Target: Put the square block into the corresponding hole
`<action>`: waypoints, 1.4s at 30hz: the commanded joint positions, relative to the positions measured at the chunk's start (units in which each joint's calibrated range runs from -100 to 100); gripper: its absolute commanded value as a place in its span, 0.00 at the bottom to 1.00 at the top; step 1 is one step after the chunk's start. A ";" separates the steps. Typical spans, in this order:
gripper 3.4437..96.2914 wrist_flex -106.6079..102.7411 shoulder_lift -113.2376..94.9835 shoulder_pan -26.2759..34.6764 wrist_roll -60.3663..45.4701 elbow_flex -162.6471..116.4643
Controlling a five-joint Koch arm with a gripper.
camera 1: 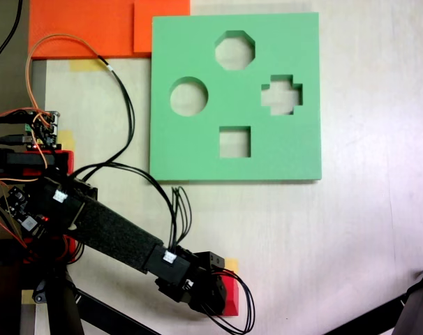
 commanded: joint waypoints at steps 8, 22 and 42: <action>0.11 -6.54 -17.02 1.51 1.51 3.12; 0.11 -16.46 -33.36 9.18 14.02 11.90; 0.11 -15.60 -27.21 27.25 29.06 13.29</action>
